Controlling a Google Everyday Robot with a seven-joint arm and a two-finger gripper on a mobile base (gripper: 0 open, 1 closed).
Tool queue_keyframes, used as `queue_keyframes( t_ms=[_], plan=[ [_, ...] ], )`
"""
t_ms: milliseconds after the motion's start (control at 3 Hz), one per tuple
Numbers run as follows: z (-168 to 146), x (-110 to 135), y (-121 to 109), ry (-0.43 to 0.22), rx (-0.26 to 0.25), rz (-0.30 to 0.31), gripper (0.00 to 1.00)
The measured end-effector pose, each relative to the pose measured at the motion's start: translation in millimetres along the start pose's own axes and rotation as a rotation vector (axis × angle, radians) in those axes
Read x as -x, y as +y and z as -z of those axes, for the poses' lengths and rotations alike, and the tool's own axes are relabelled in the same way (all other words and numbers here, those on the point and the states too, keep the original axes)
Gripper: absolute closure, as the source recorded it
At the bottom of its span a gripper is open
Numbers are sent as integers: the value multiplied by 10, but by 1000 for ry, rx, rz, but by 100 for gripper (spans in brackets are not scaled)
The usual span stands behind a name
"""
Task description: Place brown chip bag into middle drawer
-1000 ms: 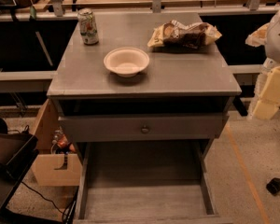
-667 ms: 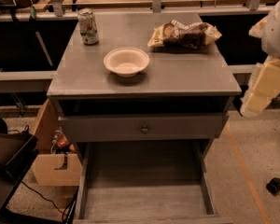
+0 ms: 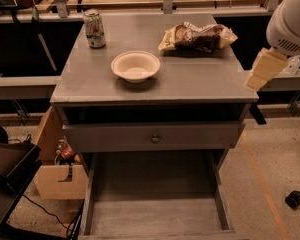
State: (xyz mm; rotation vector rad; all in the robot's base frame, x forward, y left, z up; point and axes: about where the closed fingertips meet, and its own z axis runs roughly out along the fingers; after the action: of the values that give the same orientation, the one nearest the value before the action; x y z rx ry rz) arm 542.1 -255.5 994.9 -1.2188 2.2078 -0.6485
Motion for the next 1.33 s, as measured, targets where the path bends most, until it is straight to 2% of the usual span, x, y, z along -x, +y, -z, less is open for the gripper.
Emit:
queue_keyframes(
  t_ms=[333, 667, 1000, 1333],
  plan=[
    [-332, -111, -621, -47, -163, -86, 0],
    [-352, 61, -744, -114, -204, -83, 0],
    [-347, 63, -744, -114, -205, -83, 0],
    [-540, 222, -689, -174, -183, -83, 0]
  ],
)
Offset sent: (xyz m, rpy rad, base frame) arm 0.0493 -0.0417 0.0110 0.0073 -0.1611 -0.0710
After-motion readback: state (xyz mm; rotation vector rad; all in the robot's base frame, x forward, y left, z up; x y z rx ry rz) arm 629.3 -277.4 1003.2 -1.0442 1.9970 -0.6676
